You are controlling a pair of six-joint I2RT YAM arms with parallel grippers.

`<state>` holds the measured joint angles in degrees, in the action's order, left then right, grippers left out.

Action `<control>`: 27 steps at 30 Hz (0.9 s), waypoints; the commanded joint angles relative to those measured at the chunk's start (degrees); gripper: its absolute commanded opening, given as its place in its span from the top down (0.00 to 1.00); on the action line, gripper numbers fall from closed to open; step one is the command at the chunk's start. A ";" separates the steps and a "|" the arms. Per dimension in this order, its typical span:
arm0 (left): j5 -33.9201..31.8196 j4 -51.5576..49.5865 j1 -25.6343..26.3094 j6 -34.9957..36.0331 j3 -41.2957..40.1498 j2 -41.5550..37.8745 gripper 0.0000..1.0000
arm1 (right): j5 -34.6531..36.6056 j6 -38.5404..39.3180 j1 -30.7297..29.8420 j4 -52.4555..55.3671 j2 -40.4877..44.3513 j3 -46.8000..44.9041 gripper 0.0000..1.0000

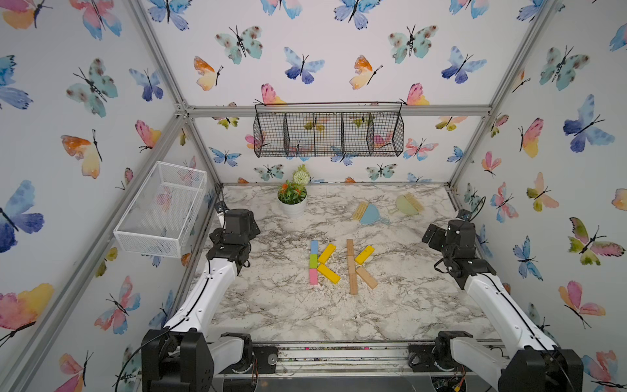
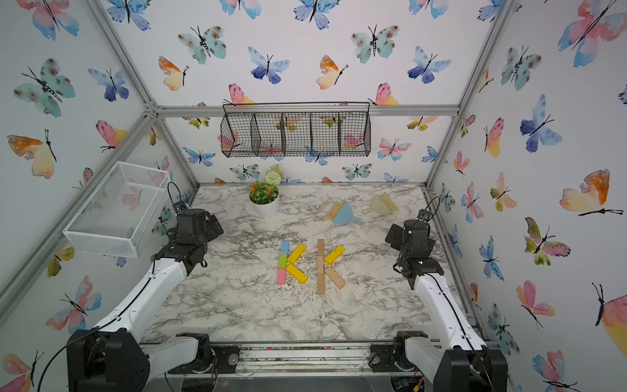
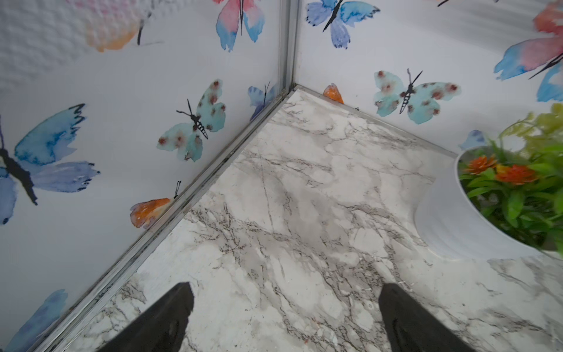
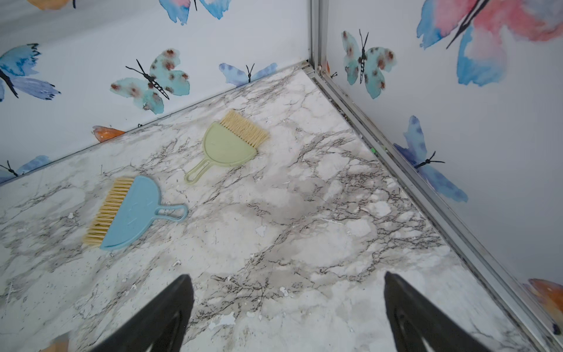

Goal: Assemble the letter k with building blocks
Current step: Assemble the building block at the center of the board, then reset both arms

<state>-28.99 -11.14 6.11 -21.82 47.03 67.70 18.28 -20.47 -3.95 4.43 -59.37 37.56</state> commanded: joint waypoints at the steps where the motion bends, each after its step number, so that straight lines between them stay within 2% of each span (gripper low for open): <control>1: -3.71 5.27 0.18 0.01 -3.01 0.32 0.02 | 3.55 -0.07 0.08 -11.88 -0.09 -3.63 0.01; 8: -5.08 4.44 0.22 -0.65 -4.15 4.26 0.02 | 5.38 4.07 0.08 -20.76 -3.19 -7.78 0.02; 14: -5.03 5.58 0.23 0.04 -5.62 4.48 0.02 | 10.89 3.66 0.08 -25.77 0.19 -13.25 0.02; 16: -4.75 5.83 0.29 -0.58 -5.97 4.33 0.02 | 11.33 4.21 0.08 -30.71 2.51 -17.22 0.02; 21: -3.87 7.09 0.16 -0.74 -6.73 4.67 0.02 | 7.74 6.12 0.08 -47.81 4.40 -27.67 0.02; 27: -5.38 9.73 0.20 0.72 -8.63 3.92 0.02 | 2.81 9.97 0.08 -64.26 -6.29 -31.39 0.02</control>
<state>-32.38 -3.66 6.11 -22.06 39.59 72.12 24.27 -13.78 -3.95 -46.11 -61.93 6.92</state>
